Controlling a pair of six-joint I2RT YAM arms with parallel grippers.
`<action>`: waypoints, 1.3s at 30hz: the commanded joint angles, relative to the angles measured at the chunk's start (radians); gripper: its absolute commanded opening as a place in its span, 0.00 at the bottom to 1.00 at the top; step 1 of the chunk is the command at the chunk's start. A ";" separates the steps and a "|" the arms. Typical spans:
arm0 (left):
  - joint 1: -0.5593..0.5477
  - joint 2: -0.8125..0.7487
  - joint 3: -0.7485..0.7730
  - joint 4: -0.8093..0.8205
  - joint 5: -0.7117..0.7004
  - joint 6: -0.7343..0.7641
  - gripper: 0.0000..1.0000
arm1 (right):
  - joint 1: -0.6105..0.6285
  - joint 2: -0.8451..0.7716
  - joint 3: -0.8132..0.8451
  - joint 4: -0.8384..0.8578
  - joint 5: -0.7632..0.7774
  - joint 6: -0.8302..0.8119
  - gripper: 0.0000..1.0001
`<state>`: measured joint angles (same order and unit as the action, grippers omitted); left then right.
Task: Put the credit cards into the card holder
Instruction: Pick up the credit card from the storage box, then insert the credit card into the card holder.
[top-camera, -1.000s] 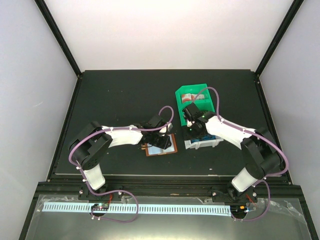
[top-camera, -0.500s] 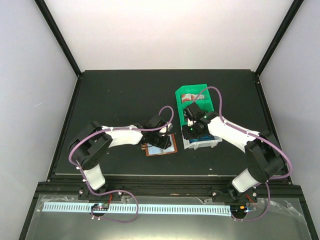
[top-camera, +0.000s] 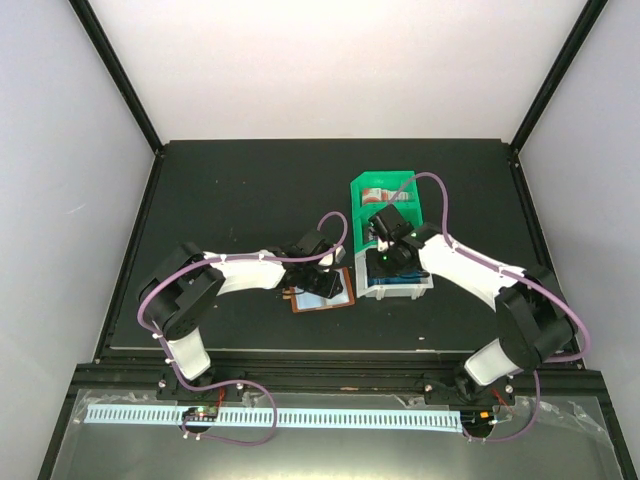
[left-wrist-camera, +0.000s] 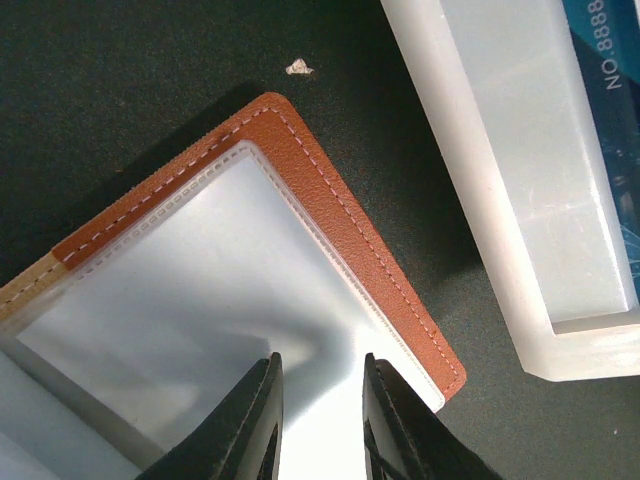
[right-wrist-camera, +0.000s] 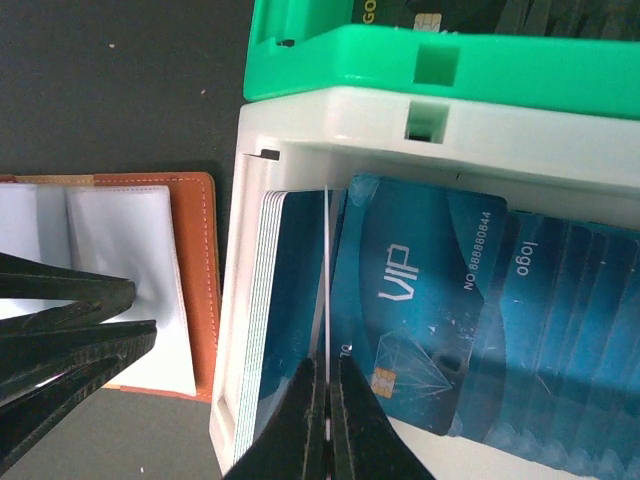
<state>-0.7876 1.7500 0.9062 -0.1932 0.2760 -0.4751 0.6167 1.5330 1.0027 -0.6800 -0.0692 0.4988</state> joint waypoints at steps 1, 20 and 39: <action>-0.007 0.012 -0.001 -0.013 0.015 -0.009 0.24 | 0.005 -0.052 -0.003 -0.028 0.039 0.012 0.01; 0.005 -0.186 0.030 -0.099 -0.113 0.004 0.43 | 0.021 -0.266 -0.041 0.123 -0.127 0.056 0.01; 0.078 -0.331 -0.265 -0.146 -0.278 -0.060 0.34 | 0.127 0.077 -0.101 0.495 -0.316 0.200 0.01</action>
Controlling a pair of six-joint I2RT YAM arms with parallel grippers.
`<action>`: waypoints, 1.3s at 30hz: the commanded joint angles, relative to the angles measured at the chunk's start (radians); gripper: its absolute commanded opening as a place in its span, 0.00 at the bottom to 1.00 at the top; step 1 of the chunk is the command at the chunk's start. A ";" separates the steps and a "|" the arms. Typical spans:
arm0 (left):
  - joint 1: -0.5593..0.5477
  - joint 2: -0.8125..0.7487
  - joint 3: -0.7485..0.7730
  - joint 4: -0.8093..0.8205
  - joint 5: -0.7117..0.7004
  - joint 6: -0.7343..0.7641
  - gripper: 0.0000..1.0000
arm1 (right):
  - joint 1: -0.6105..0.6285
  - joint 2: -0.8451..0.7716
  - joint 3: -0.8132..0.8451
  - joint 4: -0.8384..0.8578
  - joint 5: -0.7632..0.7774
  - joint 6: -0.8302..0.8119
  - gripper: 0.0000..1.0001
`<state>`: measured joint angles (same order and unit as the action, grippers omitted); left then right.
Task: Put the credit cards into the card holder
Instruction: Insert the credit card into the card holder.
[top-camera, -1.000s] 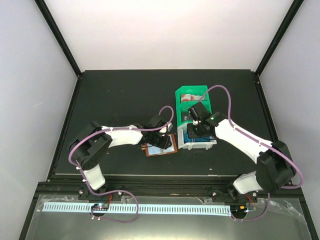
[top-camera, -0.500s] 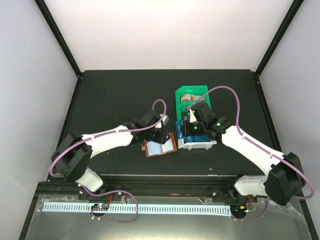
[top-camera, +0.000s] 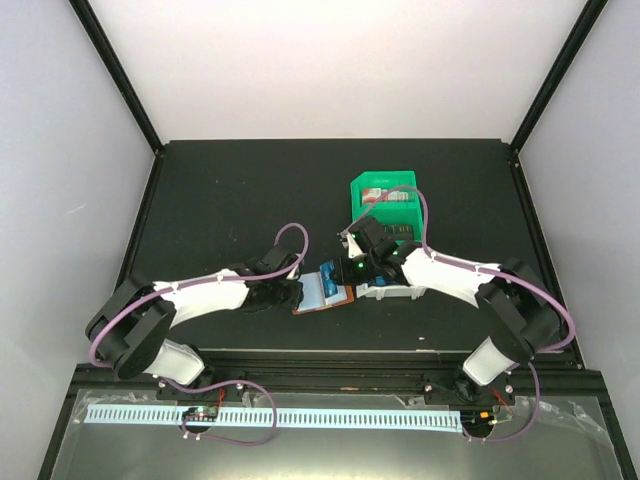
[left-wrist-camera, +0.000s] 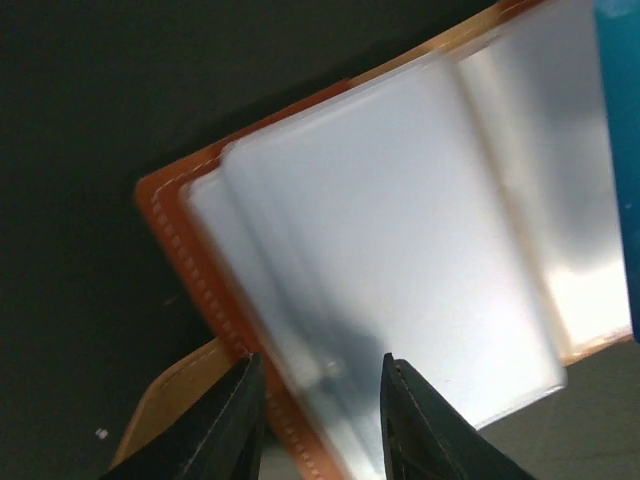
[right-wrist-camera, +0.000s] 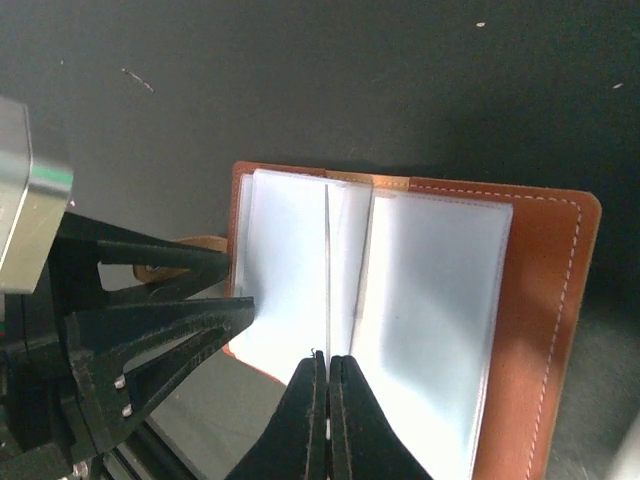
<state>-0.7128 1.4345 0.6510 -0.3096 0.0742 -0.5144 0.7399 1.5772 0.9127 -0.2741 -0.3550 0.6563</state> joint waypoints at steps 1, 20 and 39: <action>0.004 -0.014 -0.014 -0.034 -0.083 -0.022 0.36 | 0.003 0.052 -0.017 0.103 -0.038 0.057 0.01; 0.004 0.036 -0.030 -0.040 -0.073 -0.038 0.19 | 0.004 0.130 -0.113 0.312 -0.159 0.210 0.01; 0.004 -0.031 -0.018 -0.100 -0.076 -0.067 0.29 | 0.003 0.024 -0.249 0.421 -0.039 0.398 0.01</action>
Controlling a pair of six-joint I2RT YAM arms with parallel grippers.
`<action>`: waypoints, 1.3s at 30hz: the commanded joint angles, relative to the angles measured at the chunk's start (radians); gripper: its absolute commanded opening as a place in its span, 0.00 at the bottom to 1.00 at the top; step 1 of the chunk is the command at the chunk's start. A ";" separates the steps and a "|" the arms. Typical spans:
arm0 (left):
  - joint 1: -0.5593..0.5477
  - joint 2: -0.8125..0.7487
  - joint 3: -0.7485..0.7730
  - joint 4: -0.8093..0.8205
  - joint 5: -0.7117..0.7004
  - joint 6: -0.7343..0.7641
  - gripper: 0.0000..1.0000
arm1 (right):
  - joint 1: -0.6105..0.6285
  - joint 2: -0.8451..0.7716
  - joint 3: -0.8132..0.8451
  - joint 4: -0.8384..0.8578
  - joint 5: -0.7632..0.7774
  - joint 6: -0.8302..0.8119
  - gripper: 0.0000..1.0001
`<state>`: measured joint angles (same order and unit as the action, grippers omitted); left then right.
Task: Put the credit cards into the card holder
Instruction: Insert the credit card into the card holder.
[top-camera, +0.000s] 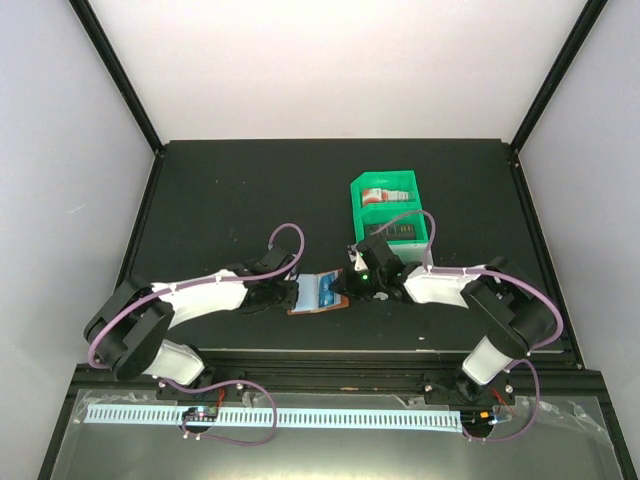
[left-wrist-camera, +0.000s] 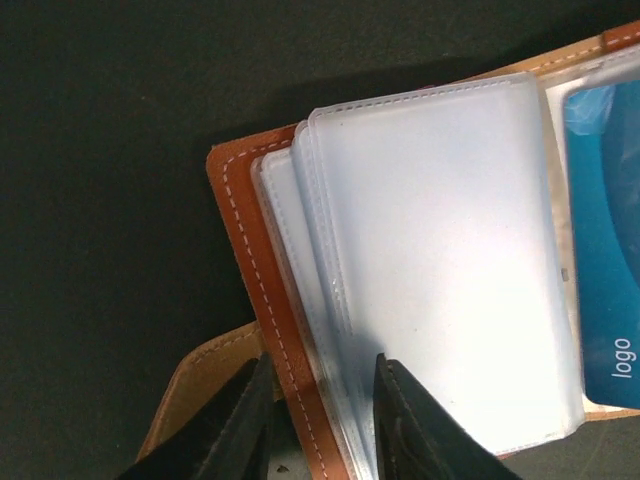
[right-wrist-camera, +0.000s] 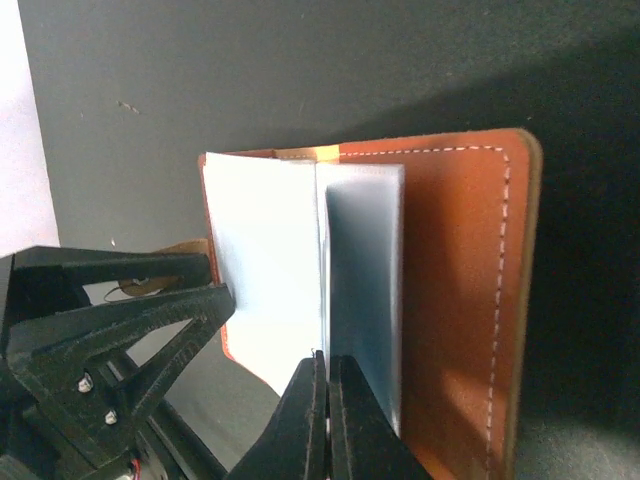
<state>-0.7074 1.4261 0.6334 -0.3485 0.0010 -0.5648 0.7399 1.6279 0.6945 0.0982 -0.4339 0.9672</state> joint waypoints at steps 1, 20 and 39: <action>-0.002 -0.021 -0.002 -0.062 -0.005 -0.018 0.26 | 0.003 -0.028 -0.037 0.059 0.042 0.104 0.01; -0.001 0.006 -0.028 -0.037 0.032 -0.018 0.16 | 0.030 0.073 -0.003 0.136 -0.012 0.111 0.01; -0.002 0.004 -0.031 -0.024 0.045 -0.018 0.21 | 0.071 0.180 0.031 0.145 -0.029 0.078 0.05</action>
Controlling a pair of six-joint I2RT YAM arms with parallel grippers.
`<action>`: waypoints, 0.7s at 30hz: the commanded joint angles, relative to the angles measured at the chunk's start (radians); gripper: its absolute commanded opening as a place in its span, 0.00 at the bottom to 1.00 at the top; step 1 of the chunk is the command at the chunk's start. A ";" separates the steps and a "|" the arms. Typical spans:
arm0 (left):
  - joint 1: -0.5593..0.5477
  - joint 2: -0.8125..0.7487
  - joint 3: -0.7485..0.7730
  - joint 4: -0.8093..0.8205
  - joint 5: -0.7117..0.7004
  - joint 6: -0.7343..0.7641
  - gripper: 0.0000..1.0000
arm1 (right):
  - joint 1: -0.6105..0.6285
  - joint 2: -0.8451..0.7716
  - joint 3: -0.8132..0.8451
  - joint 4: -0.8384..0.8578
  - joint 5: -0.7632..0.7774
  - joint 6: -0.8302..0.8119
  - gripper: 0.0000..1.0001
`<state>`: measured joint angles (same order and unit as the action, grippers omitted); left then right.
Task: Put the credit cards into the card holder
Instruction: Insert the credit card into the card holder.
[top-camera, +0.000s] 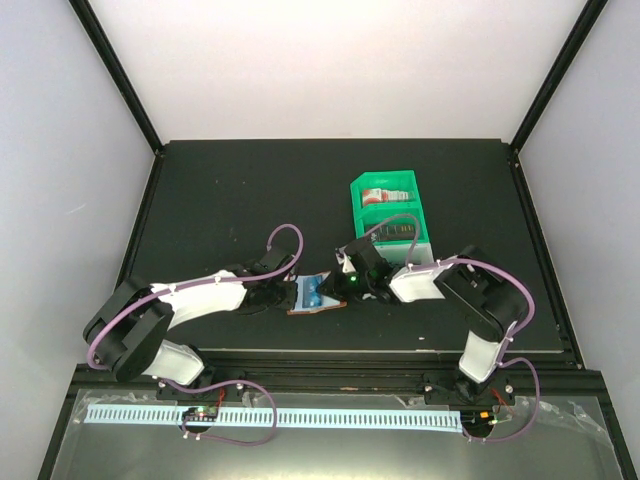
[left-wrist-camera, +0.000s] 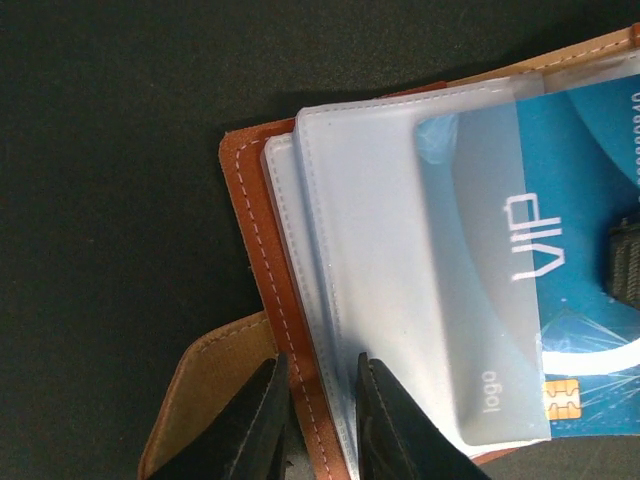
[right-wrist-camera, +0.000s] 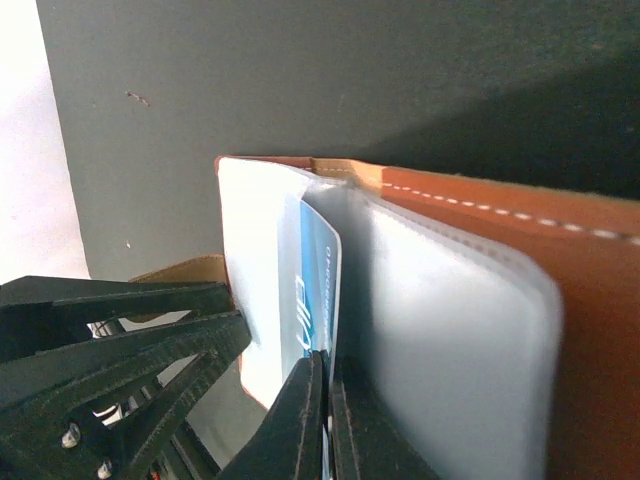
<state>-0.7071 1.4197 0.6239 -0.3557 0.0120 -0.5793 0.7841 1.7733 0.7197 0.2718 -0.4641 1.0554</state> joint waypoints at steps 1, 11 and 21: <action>-0.002 0.010 -0.021 -0.017 0.036 -0.004 0.22 | 0.029 0.039 0.009 -0.029 0.001 -0.009 0.05; -0.002 -0.010 -0.021 -0.017 0.034 -0.006 0.25 | 0.045 0.018 0.059 -0.104 0.055 -0.044 0.21; -0.002 -0.012 -0.013 0.002 0.052 -0.003 0.27 | 0.080 -0.043 0.176 -0.422 0.214 -0.128 0.42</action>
<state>-0.7074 1.4128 0.6178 -0.3470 0.0307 -0.5797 0.8452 1.7451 0.8509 0.0040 -0.3481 0.9756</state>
